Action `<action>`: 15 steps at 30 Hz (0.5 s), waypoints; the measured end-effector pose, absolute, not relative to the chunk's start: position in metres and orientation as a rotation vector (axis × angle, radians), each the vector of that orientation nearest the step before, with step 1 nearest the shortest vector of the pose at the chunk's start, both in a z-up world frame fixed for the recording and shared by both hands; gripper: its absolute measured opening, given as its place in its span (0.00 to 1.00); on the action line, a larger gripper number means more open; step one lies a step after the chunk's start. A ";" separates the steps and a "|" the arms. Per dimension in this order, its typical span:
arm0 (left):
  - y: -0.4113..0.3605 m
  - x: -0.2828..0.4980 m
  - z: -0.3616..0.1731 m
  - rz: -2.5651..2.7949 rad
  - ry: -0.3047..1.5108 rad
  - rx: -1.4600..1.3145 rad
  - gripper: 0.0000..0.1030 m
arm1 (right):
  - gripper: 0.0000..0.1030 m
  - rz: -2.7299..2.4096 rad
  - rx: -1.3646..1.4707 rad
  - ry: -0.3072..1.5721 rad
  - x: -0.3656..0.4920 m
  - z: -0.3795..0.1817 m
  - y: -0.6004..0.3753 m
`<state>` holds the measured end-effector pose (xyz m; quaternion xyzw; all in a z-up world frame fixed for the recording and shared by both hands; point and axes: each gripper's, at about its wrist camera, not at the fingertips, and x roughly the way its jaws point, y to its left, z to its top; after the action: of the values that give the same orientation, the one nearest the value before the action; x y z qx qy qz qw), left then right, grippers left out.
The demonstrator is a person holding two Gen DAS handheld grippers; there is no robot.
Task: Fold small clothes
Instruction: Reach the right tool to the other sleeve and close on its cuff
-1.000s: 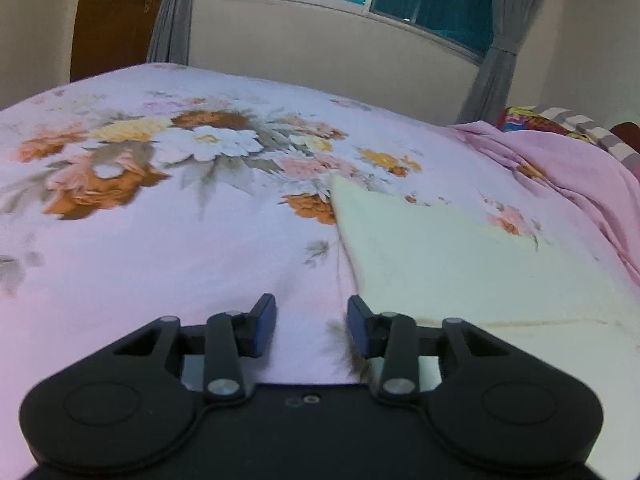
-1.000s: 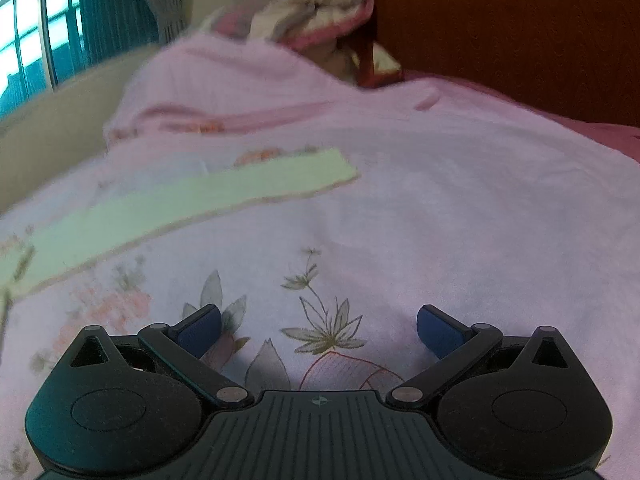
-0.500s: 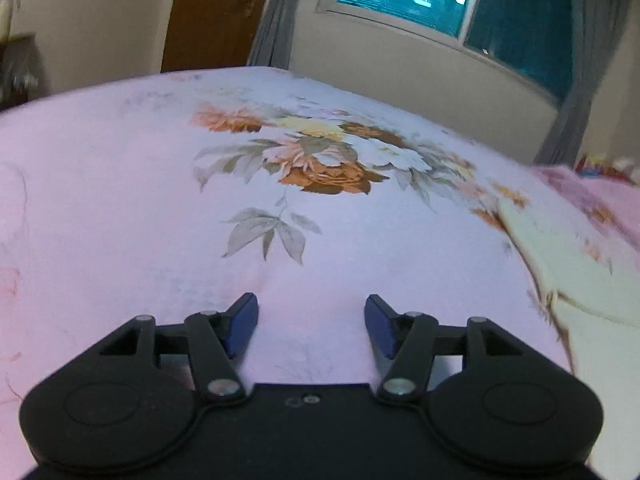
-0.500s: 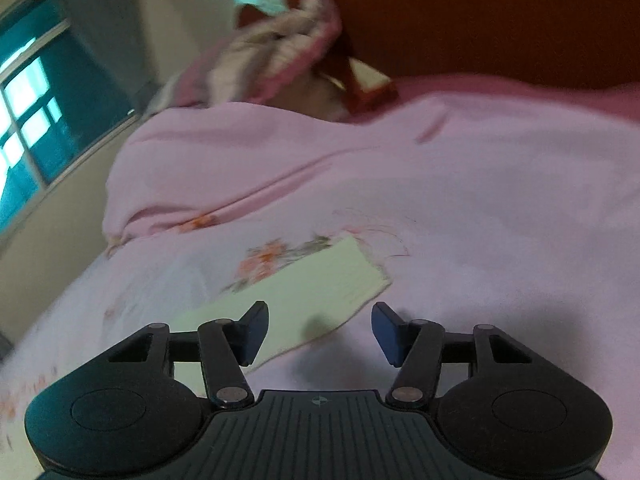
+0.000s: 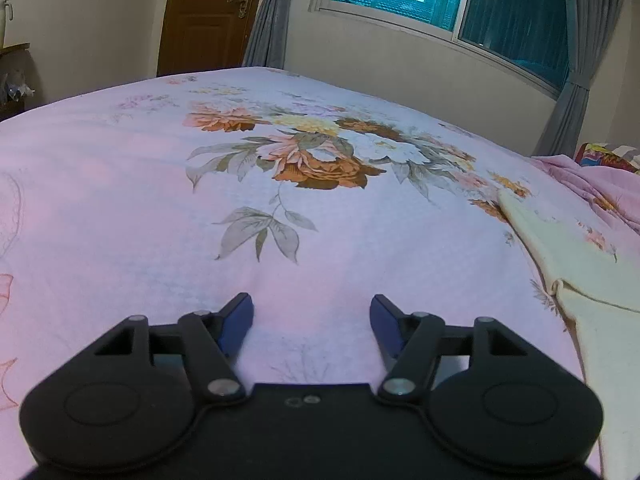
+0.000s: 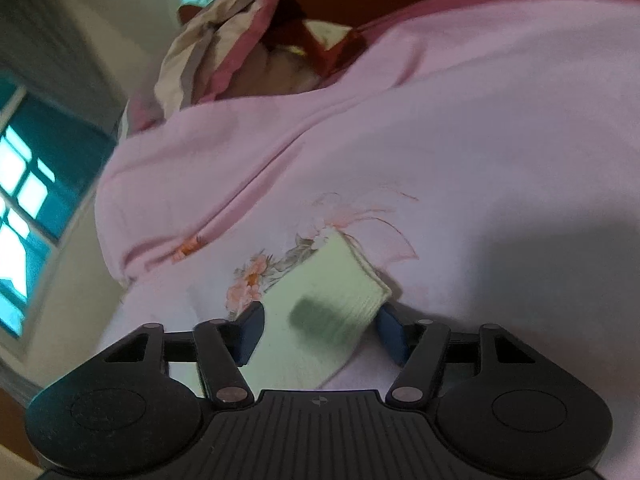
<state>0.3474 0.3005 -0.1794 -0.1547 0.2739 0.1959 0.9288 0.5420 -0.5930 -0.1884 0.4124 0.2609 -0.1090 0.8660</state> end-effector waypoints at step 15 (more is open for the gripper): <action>0.204 0.392 -0.146 0.170 0.459 -0.157 0.63 | 0.03 -0.256 0.763 0.609 0.541 -0.189 -0.602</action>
<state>0.3921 0.2038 -0.1460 -0.0776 0.2270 0.0838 0.9672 0.5415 -0.6016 -0.1891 0.3657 0.2917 -0.1224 0.8753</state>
